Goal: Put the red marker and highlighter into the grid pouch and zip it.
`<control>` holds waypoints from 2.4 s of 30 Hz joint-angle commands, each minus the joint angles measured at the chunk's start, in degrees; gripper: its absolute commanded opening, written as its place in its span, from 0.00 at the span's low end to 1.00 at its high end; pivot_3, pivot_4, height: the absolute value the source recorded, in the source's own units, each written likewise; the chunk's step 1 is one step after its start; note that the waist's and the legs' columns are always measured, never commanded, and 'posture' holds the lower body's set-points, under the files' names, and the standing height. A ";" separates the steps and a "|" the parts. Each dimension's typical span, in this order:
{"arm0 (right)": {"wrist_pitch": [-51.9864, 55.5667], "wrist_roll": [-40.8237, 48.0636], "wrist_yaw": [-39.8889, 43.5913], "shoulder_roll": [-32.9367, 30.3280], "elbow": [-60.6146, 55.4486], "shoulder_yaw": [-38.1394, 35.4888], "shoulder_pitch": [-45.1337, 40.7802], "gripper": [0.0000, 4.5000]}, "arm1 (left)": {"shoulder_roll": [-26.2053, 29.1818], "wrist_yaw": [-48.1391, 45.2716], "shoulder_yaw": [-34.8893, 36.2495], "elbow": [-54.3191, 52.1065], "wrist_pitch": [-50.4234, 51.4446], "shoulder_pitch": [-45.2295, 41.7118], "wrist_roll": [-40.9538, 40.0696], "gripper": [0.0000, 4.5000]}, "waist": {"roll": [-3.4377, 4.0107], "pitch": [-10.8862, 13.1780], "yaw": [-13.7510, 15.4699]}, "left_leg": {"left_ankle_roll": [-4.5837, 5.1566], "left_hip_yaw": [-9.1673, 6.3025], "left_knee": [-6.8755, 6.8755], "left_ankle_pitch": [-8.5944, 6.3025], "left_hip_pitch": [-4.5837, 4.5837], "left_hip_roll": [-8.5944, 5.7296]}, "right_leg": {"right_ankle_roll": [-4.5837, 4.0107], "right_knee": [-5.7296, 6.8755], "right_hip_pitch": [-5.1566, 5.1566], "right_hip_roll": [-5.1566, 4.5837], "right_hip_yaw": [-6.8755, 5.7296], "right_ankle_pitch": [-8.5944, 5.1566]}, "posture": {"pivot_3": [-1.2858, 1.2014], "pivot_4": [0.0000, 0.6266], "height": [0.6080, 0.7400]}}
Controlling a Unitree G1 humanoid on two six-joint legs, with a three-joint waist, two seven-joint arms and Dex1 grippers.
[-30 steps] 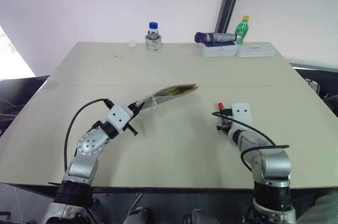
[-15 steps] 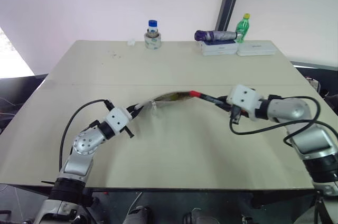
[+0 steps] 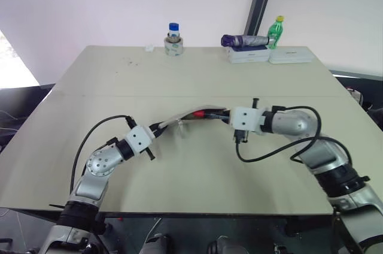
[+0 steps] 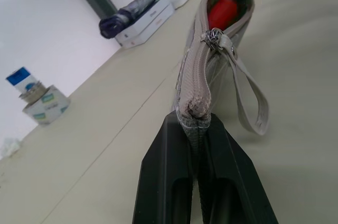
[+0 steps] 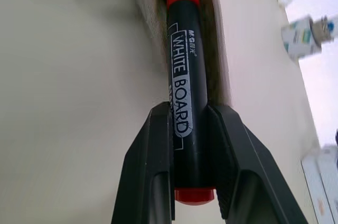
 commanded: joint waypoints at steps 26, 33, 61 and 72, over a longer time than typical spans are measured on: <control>-15.41 -7.84 -1.27 1.64 3.49 0.98 -5.51 0.84 | -0.42 -2.08 -1.28 -1.84 -1.71 -0.86 -0.55 0.00 | 0.00 0.00 0.04 | -0.09 0.01 0.10 0.06 0.01 -0.02 | -0.01 0.06 0.04 -0.01 0.00 0.00 | 0.52 0.24 0.98; 3.53 9.31 4.03 2.10 -6.68 -9.04 -0.53 0.84 | -0.84 -0.31 -0.48 -1.28 -0.27 -0.77 -0.48 0.00 | 0.00 0.00 0.12 | -0.03 0.00 0.11 0.03 0.03 -0.02 | -0.01 0.07 0.07 -0.02 0.00 0.01 | 0.52 0.24 0.98; 27.45 27.36 -18.68 33.82 -2.39 -7.81 8.82 0.72 | -2.21 2.17 -3.05 -4.01 1.79 -1.43 2.14 0.00 | -0.02 -0.03 0.02 | 0.00 -0.12 0.08 0.01 0.22 -0.02 | -0.12 0.08 0.27 -0.01 -0.08 0.08 | 0.52 0.24 0.98; 28.36 27.73 -17.15 28.74 -5.22 -9.48 9.97 0.01 | -0.03 2.28 -2.15 -2.11 0.35 -0.85 3.19 0.00 | -0.02 -0.03 -0.03 | 0.00 -0.12 0.06 0.01 0.22 -0.01 | -0.12 0.07 0.26 -0.02 -0.07 0.08 | 0.52 0.24 0.98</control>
